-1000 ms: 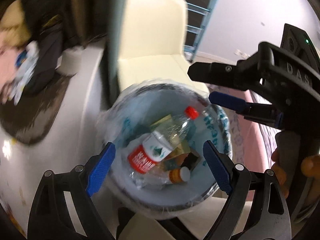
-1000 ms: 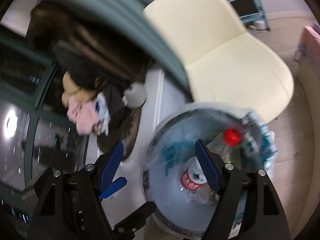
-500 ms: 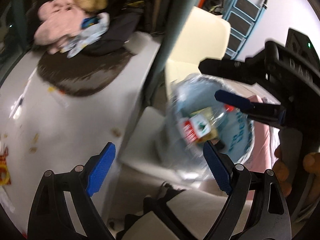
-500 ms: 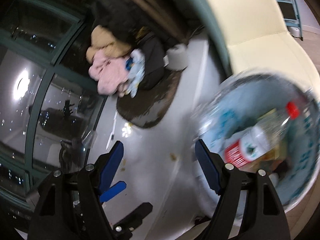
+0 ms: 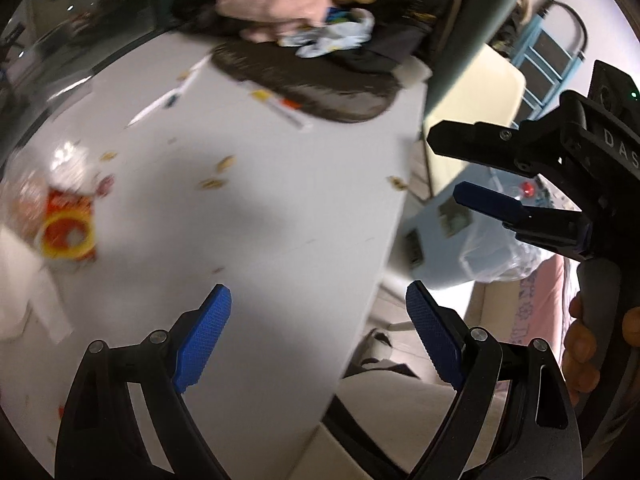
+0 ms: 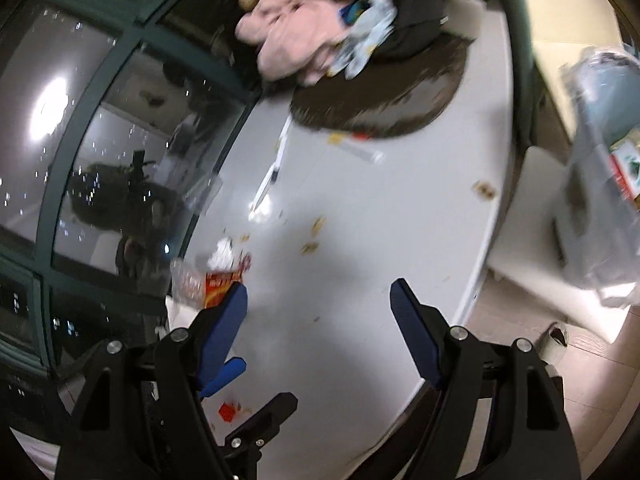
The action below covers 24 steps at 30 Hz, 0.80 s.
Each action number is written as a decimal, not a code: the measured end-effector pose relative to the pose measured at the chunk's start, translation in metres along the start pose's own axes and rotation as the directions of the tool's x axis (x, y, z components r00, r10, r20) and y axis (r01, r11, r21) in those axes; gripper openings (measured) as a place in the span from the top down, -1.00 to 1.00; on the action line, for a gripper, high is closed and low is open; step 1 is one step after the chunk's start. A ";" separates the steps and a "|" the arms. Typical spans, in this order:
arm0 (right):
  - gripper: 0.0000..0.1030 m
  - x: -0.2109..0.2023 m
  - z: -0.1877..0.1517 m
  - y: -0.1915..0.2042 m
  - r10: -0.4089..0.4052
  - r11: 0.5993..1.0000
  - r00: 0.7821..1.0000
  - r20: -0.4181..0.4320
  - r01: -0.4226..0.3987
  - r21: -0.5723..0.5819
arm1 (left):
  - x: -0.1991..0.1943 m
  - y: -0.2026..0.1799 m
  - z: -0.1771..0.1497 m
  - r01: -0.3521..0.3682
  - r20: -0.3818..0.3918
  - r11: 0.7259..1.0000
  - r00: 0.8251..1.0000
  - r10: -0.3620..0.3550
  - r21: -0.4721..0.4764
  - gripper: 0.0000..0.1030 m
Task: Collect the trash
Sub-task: 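Move both tools back to the table toward the white napkins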
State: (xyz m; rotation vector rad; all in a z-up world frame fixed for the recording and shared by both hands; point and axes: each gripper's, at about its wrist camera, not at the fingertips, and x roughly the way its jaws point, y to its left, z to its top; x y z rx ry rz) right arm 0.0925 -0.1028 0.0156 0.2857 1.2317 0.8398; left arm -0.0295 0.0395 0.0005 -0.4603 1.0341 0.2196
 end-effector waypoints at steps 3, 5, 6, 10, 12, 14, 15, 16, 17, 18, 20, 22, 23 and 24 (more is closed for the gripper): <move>-0.38 0.019 -0.010 0.028 -0.027 0.998 0.998 -0.060 0.023 -0.051 | -0.012 0.029 -0.013 0.001 0.013 0.998 1.000 -0.001 -0.064 -0.67; -0.38 0.030 -0.017 0.044 -0.039 0.995 0.995 -0.090 0.031 -0.091 | -0.017 0.040 -0.019 -0.004 0.024 0.997 1.000 0.006 -0.082 -0.67; -0.38 0.035 -0.021 0.053 -0.043 0.993 0.994 -0.104 0.031 -0.113 | -0.020 0.046 -0.023 -0.013 0.028 0.996 0.999 0.016 -0.089 -0.67; -0.38 0.056 -0.035 0.084 -0.044 0.982 0.988 -0.149 0.016 -0.186 | -0.034 0.070 -0.037 -0.041 0.049 0.990 0.998 0.048 -0.134 -0.67; -0.38 0.065 -0.039 0.098 -0.047 0.975 0.985 -0.168 0.009 -0.220 | -0.039 0.083 -0.041 -0.055 0.055 0.984 0.996 0.065 -0.170 -0.67; -0.38 0.077 -0.043 0.114 -0.053 0.963 0.980 -0.192 0.000 -0.268 | -0.043 0.098 -0.044 -0.068 0.065 0.974 0.994 0.084 -0.217 -0.67; -0.38 0.081 -0.044 0.120 -0.055 0.959 0.978 -0.203 -0.004 -0.284 | -0.046 0.109 -0.046 -0.074 0.071 0.964 0.993 0.095 -0.254 -0.67; -0.38 0.086 -0.045 0.125 -0.059 0.954 0.975 -0.217 -0.010 -0.301 | -0.047 0.117 -0.048 -0.078 0.072 0.957 0.992 0.102 -0.279 -0.67; -0.38 0.093 -0.047 0.132 -0.065 0.946 0.970 -0.234 -0.015 -0.323 | -0.049 0.124 -0.049 -0.080 0.072 0.951 0.992 0.106 -0.298 -0.67; -0.38 0.100 -0.048 0.139 -0.067 0.940 0.966 -0.250 -0.023 -0.340 | -0.050 0.134 -0.050 -0.086 0.072 0.941 0.991 0.116 -0.327 -0.67; -0.38 0.112 -0.049 0.151 -0.069 0.928 0.960 -0.272 -0.039 -0.371 | -0.053 0.145 -0.052 -0.097 0.072 0.931 0.989 0.130 -0.352 -0.67; -0.38 0.124 -0.048 0.163 -0.072 0.914 0.954 -0.290 -0.053 -0.402 | -0.055 0.160 -0.051 -0.117 0.071 0.918 0.985 0.154 -0.379 -0.67; -0.38 0.130 -0.048 0.168 -0.074 0.908 0.950 -0.303 -0.061 -0.415 | -0.056 0.163 -0.049 -0.119 0.072 0.914 0.985 0.159 -0.388 -0.67; -0.38 0.135 -0.047 0.173 -0.078 0.901 0.946 -0.314 -0.068 -0.428 | -0.058 0.169 -0.048 -0.120 0.080 0.907 0.983 0.165 -0.404 -0.67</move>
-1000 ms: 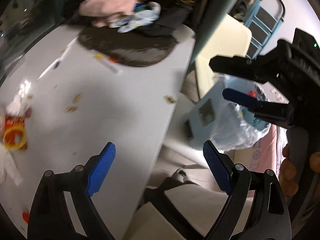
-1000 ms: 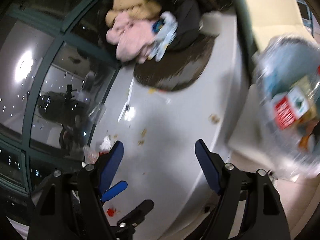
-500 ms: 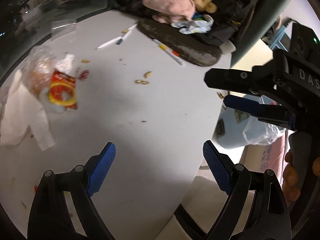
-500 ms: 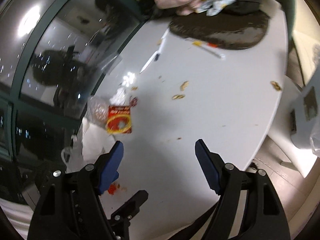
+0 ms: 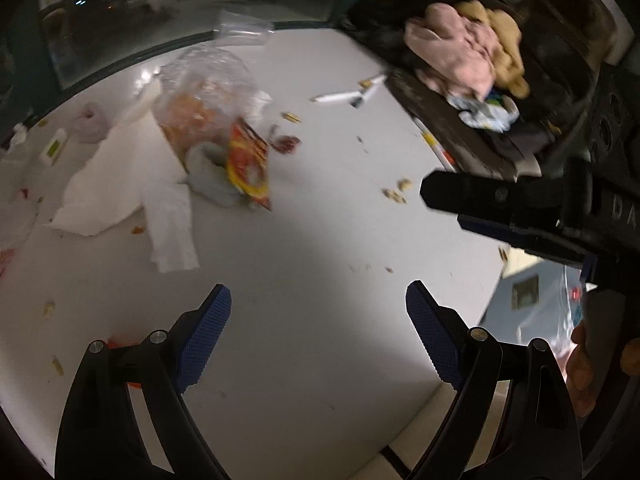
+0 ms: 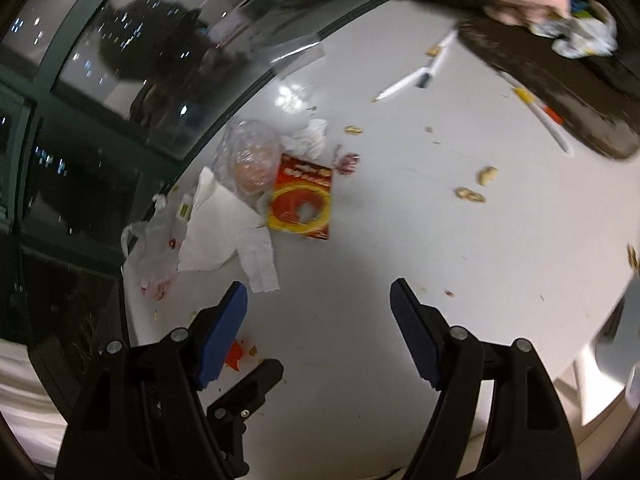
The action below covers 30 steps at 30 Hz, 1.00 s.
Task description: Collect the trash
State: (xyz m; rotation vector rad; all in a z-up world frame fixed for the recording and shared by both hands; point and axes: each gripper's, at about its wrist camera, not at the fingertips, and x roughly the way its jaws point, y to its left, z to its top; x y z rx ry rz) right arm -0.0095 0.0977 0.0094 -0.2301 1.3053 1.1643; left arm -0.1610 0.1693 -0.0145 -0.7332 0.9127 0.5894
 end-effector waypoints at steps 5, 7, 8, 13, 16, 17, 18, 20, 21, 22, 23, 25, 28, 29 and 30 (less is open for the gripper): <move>-0.38 0.023 0.027 0.013 0.002 0.999 0.999 -0.040 -0.004 -0.048 | 0.004 0.021 0.018 -0.026 0.005 0.998 1.000 0.027 -0.052 -0.67; -0.38 0.033 0.034 0.020 0.004 0.998 0.998 -0.058 -0.008 -0.069 | 0.004 0.032 0.025 -0.047 0.013 0.996 0.999 0.048 -0.073 -0.67; -0.38 0.039 0.037 0.024 0.007 0.997 0.997 -0.071 -0.013 -0.081 | 0.004 0.036 0.027 -0.053 0.013 0.995 0.998 0.055 -0.082 -0.67; -0.38 0.064 0.045 0.045 0.019 0.990 0.993 -0.118 -0.035 -0.137 | 0.005 0.064 0.037 -0.088 0.007 0.987 0.996 0.090 -0.136 -0.67; -0.38 0.076 0.050 0.054 0.024 0.988 0.991 -0.135 -0.044 -0.145 | 0.007 0.075 0.041 -0.114 -0.009 0.985 0.993 0.114 -0.130 -0.67; -0.38 0.081 0.052 0.057 0.024 0.988 0.990 -0.140 -0.044 -0.148 | 0.008 0.077 0.042 -0.119 -0.013 0.985 0.993 0.118 -0.128 -0.67; -0.38 0.084 0.052 0.059 0.024 0.988 0.989 -0.144 -0.046 -0.151 | 0.008 0.083 0.044 -0.124 -0.017 0.985 0.992 0.123 -0.123 -0.67; -0.38 0.093 0.055 0.066 0.023 0.986 0.988 -0.154 -0.048 -0.159 | 0.009 0.092 0.047 -0.134 -0.019 0.984 0.991 0.132 -0.122 -0.67; -0.38 0.096 0.056 0.069 0.023 0.986 0.987 -0.158 -0.049 -0.161 | 0.009 0.098 0.049 -0.137 -0.022 0.983 0.991 0.135 -0.125 -0.67; -0.38 0.100 0.057 0.072 0.023 0.985 0.987 -0.162 -0.050 -0.162 | 0.009 0.102 0.050 -0.139 -0.023 0.982 0.990 0.137 -0.125 -0.67; -0.38 0.106 0.059 0.076 0.022 0.985 0.986 -0.167 -0.050 -0.164 | 0.009 0.107 0.052 -0.144 -0.024 0.982 0.990 0.142 -0.125 -0.67; -0.38 0.115 0.062 0.084 0.021 0.985 0.985 -0.173 -0.050 -0.166 | 0.008 0.121 0.057 -0.162 -0.024 0.979 0.987 0.160 -0.121 -0.67; -0.38 0.130 0.063 0.095 0.022 0.984 0.982 -0.190 -0.055 -0.171 | 0.006 0.137 0.063 -0.175 -0.013 0.978 0.984 0.175 -0.117 -0.67; -0.38 0.133 0.063 0.099 0.021 0.983 0.981 -0.194 -0.056 -0.174 | 0.005 0.142 0.064 -0.177 -0.008 0.978 0.984 0.177 -0.114 -0.67; -0.38 0.139 0.063 0.104 0.019 0.982 0.980 -0.200 -0.056 -0.179 | 0.004 0.149 0.066 -0.183 -0.004 0.977 0.983 0.184 -0.110 -0.67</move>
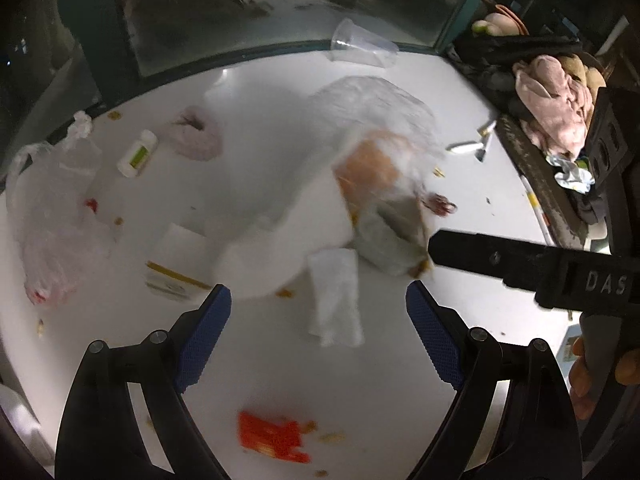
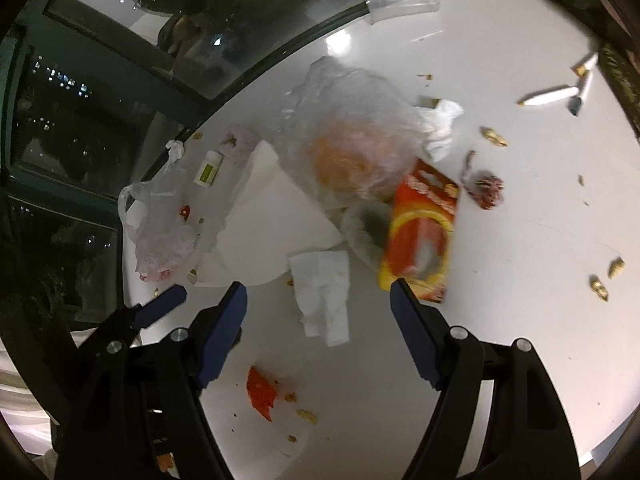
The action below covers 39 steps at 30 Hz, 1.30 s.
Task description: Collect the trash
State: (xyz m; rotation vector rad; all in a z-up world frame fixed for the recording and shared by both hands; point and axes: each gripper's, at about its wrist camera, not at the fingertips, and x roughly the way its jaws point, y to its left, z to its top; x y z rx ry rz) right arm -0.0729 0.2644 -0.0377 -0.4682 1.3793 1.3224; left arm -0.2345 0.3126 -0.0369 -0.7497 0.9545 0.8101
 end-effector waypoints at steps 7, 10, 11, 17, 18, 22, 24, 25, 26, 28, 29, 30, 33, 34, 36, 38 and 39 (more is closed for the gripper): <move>-0.38 0.032 0.013 0.027 0.008 1.000 0.999 -0.036 -0.008 -0.025 | 0.008 0.032 0.006 -0.054 0.002 0.998 0.999 0.054 0.044 -0.67; -0.38 0.045 0.019 0.038 0.011 0.999 0.999 -0.047 -0.013 -0.034 | 0.015 0.049 0.006 -0.061 -0.020 0.997 0.998 0.061 0.037 -0.67; -0.38 0.049 0.019 0.040 0.011 0.999 0.999 -0.050 -0.012 -0.035 | 0.016 0.052 0.006 -0.062 -0.026 0.997 0.998 0.063 0.036 -0.67; -0.38 0.063 0.020 0.045 0.005 1.000 0.998 -0.066 -0.006 -0.020 | 0.031 0.072 -0.001 -0.048 -0.061 0.999 0.997 0.049 0.022 -0.67; -0.38 0.064 0.019 0.045 0.003 1.000 0.998 -0.066 -0.004 -0.014 | 0.033 0.073 -0.002 -0.047 -0.064 0.999 0.997 0.048 0.022 -0.67; -0.38 0.068 0.019 0.044 0.004 1.000 0.998 -0.065 -0.003 0.008 | 0.038 0.076 -0.006 -0.033 -0.076 0.999 0.996 0.035 0.031 -0.67; -0.38 0.073 0.020 0.044 0.004 1.000 0.997 -0.071 -0.003 0.013 | 0.041 0.075 -0.007 -0.025 -0.080 0.999 0.996 0.028 0.039 -0.67; -0.38 0.076 0.020 0.044 0.003 1.000 0.997 -0.078 -0.002 0.015 | 0.043 0.075 -0.007 -0.028 -0.084 0.999 0.996 0.031 0.043 -0.67; -0.38 0.078 0.020 0.044 0.007 1.000 0.997 -0.083 -0.005 0.017 | 0.045 0.075 -0.006 -0.028 -0.088 0.998 0.996 0.032 0.048 -0.67; -0.48 0.082 0.021 0.046 0.010 1.000 0.996 -0.087 -0.008 0.017 | 0.050 0.077 -0.006 -0.030 -0.093 0.998 0.995 0.035 0.052 -0.67; -0.55 0.084 0.022 0.047 0.006 1.000 0.996 -0.088 -0.005 0.013 | 0.052 0.078 -0.005 -0.030 -0.096 0.998 0.995 0.034 0.051 -0.67; -0.57 0.085 0.023 0.047 0.008 1.000 0.996 -0.087 -0.007 0.013 | 0.054 0.079 -0.005 -0.031 -0.096 0.998 0.995 0.035 0.049 -0.67; -0.58 0.094 0.025 0.049 0.012 1.000 0.995 -0.099 -0.010 0.025 | 0.059 0.081 -0.003 -0.021 -0.098 0.998 0.995 0.026 0.054 -0.67; -0.58 0.098 0.026 0.049 0.017 0.999 0.994 -0.105 -0.014 0.034 | 0.061 0.081 -0.003 -0.020 -0.102 0.998 0.994 0.026 0.058 -0.67; -0.57 0.104 0.028 0.049 0.023 0.999 0.993 -0.113 -0.018 0.046 | 0.065 0.078 -0.001 -0.031 -0.092 0.995 0.995 0.039 0.092 -0.67; -0.57 0.111 0.031 0.051 0.029 0.998 0.993 -0.118 -0.023 0.055 | 0.068 0.073 0.002 -0.037 -0.087 0.991 0.995 0.048 0.127 -0.67; -0.57 0.116 0.034 0.051 0.039 0.997 0.992 -0.123 -0.031 0.067 | 0.072 0.070 0.005 -0.033 -0.089 0.989 0.995 0.046 0.144 -0.68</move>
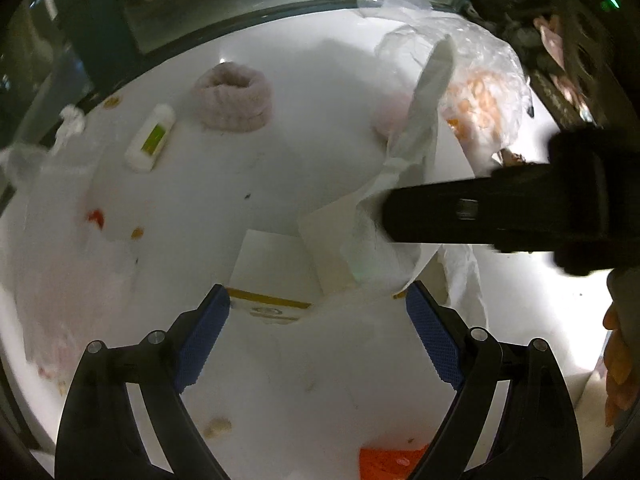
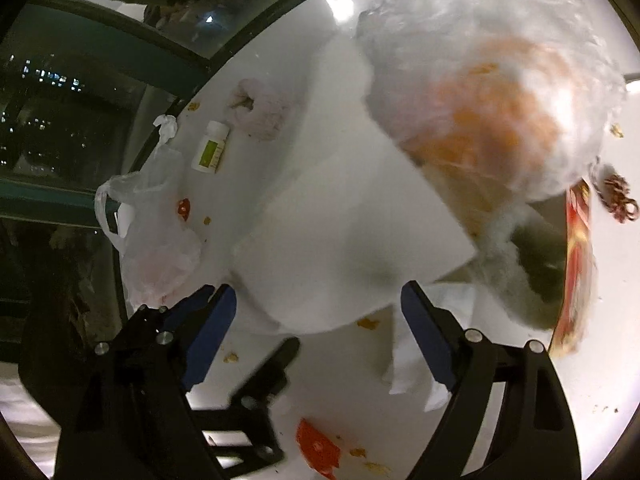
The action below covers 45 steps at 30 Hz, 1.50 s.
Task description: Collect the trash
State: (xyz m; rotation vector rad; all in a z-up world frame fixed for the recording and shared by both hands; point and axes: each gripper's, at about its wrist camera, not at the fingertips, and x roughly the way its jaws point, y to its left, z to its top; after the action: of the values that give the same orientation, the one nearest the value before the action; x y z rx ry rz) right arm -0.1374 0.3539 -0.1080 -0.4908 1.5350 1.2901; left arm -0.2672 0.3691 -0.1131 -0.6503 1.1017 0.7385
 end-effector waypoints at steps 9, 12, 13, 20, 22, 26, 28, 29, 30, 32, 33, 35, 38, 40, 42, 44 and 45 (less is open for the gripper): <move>-0.71 0.018 0.026 -0.001 0.015 0.999 1.000 0.012 -0.015 0.047 | 0.020 0.010 0.023 0.082 0.011 0.996 0.997 -0.082 -0.033 -0.70; -0.71 0.019 0.030 -0.002 0.012 0.997 1.000 0.007 -0.013 0.070 | 0.027 0.020 0.030 0.129 0.011 0.987 0.992 -0.129 -0.094 -0.70; -0.71 0.017 0.030 -0.004 0.015 0.996 1.000 0.006 -0.015 0.089 | 0.028 0.021 0.031 0.142 0.012 0.984 0.990 -0.142 -0.104 -0.70; -0.71 0.010 0.024 -0.025 0.043 0.973 0.999 0.027 -0.048 0.227 | 0.035 0.013 0.031 0.165 0.013 0.982 0.986 -0.164 -0.095 -0.69; -0.71 0.012 0.027 -0.025 0.048 0.971 0.998 0.033 -0.055 0.231 | 0.037 0.014 0.032 0.166 0.012 0.979 0.986 -0.166 -0.120 -0.67; -0.72 0.012 0.033 -0.030 0.059 0.948 0.998 0.035 -0.067 0.310 | 0.040 0.017 0.035 0.149 0.017 0.982 0.989 -0.148 -0.117 -0.61; -0.71 0.011 0.031 -0.033 0.070 0.931 0.997 0.038 -0.079 0.356 | 0.039 0.010 0.035 0.134 0.024 0.987 0.991 -0.132 -0.092 -0.61; -0.72 0.009 0.030 -0.036 0.076 0.921 0.996 0.040 -0.085 0.379 | 0.038 0.008 0.035 0.119 0.028 0.990 0.993 -0.117 -0.076 -0.61; -0.72 0.010 0.027 -0.040 0.043 0.910 0.999 0.016 -0.046 0.412 | 0.036 0.003 0.033 0.091 0.044 0.994 0.995 -0.089 -0.052 -0.61; -0.72 0.016 0.015 -0.057 0.060 0.847 0.998 -0.012 -0.044 0.529 | 0.034 -0.004 0.033 0.077 0.046 0.996 0.996 -0.075 -0.051 -0.61; -0.73 0.020 0.013 -0.064 0.079 0.829 0.997 -0.021 -0.054 0.556 | 0.035 -0.003 0.033 0.083 0.039 0.994 0.996 -0.081 -0.066 -0.59; -0.79 0.030 0.013 -0.072 0.117 0.812 0.993 -0.030 -0.078 0.578 | 0.035 -0.002 0.033 0.090 0.036 0.993 0.996 -0.088 -0.074 -0.56; -0.79 0.035 0.021 -0.073 0.110 0.827 0.993 -0.037 -0.071 0.558 | 0.034 -0.004 0.035 0.097 0.034 0.992 0.995 -0.095 -0.080 -0.47; -0.79 0.035 0.026 -0.069 0.095 0.835 0.995 -0.024 -0.067 0.546 | 0.038 -0.001 0.039 0.121 0.021 0.989 0.993 -0.119 -0.081 -0.39; -0.82 0.034 0.032 -0.064 0.110 0.844 0.994 -0.002 -0.092 0.528 | 0.040 -0.006 0.038 0.137 0.010 0.989 0.991 -0.136 -0.056 -0.33; -0.87 0.037 0.036 -0.059 0.091 0.857 0.996 -0.019 -0.069 0.511 | 0.043 -0.002 0.043 0.156 0.000 0.987 0.988 -0.156 -0.048 -0.21; -0.87 0.037 0.037 -0.059 0.082 0.863 0.996 -0.023 -0.060 0.501 | 0.043 -0.002 0.043 0.163 -0.003 0.986 0.987 -0.163 -0.047 -0.17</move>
State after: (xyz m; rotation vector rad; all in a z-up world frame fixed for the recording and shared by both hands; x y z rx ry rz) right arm -0.0881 0.3776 -0.1645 -0.1254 1.8588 0.8817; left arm -0.2302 0.4098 -0.1397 -0.7735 1.0268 0.6226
